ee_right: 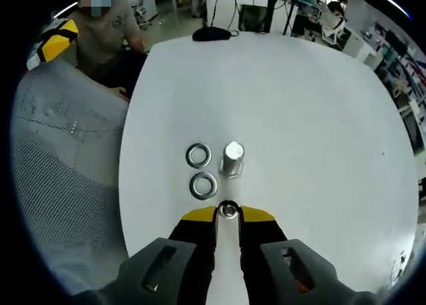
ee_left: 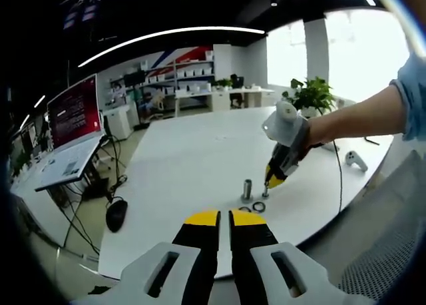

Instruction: Place the washer onto the threaded stud by aligning its center hole with the stud, sliding it down to the base, and recovering from edge contact or off-axis alignment until the washer reaches the visible bottom stop.

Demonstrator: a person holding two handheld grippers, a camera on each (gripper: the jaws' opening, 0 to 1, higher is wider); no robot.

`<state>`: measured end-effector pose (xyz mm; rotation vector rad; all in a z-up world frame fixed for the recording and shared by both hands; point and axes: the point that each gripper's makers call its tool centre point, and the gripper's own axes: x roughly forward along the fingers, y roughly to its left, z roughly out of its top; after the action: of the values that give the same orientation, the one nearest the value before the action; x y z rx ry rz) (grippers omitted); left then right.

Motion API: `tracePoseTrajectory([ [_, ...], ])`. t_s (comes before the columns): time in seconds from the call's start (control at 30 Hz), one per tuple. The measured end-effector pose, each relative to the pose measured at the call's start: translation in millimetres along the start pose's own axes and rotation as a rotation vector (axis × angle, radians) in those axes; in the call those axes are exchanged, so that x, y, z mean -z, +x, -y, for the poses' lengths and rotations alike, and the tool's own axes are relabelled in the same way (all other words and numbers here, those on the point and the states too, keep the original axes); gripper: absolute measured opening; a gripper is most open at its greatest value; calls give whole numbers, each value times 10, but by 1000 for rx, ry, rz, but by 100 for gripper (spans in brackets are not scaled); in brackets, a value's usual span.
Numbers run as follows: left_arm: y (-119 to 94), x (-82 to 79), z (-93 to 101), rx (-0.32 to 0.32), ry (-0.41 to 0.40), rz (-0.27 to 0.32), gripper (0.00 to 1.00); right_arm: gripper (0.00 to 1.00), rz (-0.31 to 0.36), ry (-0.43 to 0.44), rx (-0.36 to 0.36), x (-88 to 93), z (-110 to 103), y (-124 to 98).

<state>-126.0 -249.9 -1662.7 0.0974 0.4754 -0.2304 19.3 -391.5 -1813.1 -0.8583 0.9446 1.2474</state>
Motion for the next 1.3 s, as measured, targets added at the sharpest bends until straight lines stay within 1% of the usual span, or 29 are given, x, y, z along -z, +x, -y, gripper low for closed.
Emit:
tracePoseTrajectory([
  [0.27,9,8,-12,-2,-4,-7,2,13,-25,1,-14,75,-25,189],
  [0.43,12,9,-12,-2,-5,-7,2,13,-47,0,-20,127,-41,246],
  [0.5,12,7,-10,-2,-4,-6,1,14,-43,-22,-30,136,-64,249],
  [0.53,12,6,-10,-1,-4,-6,1,15,-35,-36,-35,130,-68,251],
  [0.57,12,6,-9,-1,-4,-6,1,21,-23,-20,-25,123,-62,255],
  [0.6,12,7,-9,-1,-5,-6,1,30,-15,2,-21,123,-56,261],
  [0.63,11,7,-9,-1,-5,-6,1,32,-5,22,-27,125,-59,259],
  [0.7,10,3,-8,-1,-7,-3,1,32,-3,28,-28,148,-54,239],
  [0.9,7,-6,-4,1,-7,2,1,32,-5,47,-1,238,9,168],
  [1.03,3,-6,0,3,-6,3,1,32,-9,68,12,346,56,136],
  [1.13,2,-10,1,5,-6,7,1,30,-23,87,18,484,103,136],
  [1.2,3,-7,2,5,-5,5,1,30,-31,128,10,597,109,131],
  [1.3,3,-6,5,7,-4,4,1,30,-45,143,20,726,142,115],
])
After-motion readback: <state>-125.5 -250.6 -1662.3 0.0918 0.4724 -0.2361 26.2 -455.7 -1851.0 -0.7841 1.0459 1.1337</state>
